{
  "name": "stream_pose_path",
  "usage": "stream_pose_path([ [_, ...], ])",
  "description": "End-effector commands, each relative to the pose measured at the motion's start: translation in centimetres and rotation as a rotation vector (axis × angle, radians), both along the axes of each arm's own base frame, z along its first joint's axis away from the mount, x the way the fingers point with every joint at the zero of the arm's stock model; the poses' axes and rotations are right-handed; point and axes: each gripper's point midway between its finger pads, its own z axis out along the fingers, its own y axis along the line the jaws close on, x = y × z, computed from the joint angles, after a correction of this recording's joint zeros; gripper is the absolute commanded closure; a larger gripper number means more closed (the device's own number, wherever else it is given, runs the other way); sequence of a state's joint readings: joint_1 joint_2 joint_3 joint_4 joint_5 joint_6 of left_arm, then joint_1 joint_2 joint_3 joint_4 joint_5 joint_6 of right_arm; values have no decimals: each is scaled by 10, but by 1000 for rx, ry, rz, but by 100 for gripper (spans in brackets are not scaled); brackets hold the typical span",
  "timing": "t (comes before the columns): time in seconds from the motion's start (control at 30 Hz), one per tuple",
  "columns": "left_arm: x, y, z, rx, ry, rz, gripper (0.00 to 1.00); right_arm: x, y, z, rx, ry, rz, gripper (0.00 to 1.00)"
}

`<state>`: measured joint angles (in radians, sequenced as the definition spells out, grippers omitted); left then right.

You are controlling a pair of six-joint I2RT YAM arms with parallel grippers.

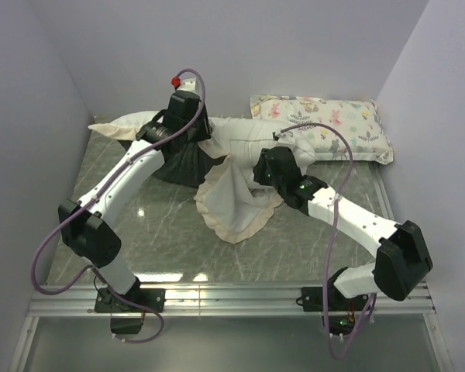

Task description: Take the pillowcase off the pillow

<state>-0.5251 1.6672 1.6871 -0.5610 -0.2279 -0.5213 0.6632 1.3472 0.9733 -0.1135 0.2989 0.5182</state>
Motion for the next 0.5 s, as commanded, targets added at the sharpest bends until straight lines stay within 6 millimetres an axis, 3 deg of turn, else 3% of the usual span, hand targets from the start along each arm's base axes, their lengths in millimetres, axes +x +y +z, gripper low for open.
stream_pose_path([
  [0.0, -21, -8, 51, -46, -82, -95, 59, 24, 11, 45, 74, -87, -40, 70],
  [0.07, -24, -7, 70, -55, -114, -106, 54, 27, 9, 50, 55, -79, -53, 90],
  [0.13, -26, -6, 82, -49, -133, -118, 46, 28, 11, 57, 37, -68, -42, 99],
  [0.27, -36, -2, 116, -71, -205, -135, 31, 28, 18, 70, 11, -6, 27, 100],
  [0.4, -69, 15, 151, -109, -301, -115, 24, 23, 22, 91, -3, 39, 135, 100],
  [0.47, -80, 25, 148, -108, -304, -87, 24, 12, 26, 113, 57, 24, 212, 100],
])
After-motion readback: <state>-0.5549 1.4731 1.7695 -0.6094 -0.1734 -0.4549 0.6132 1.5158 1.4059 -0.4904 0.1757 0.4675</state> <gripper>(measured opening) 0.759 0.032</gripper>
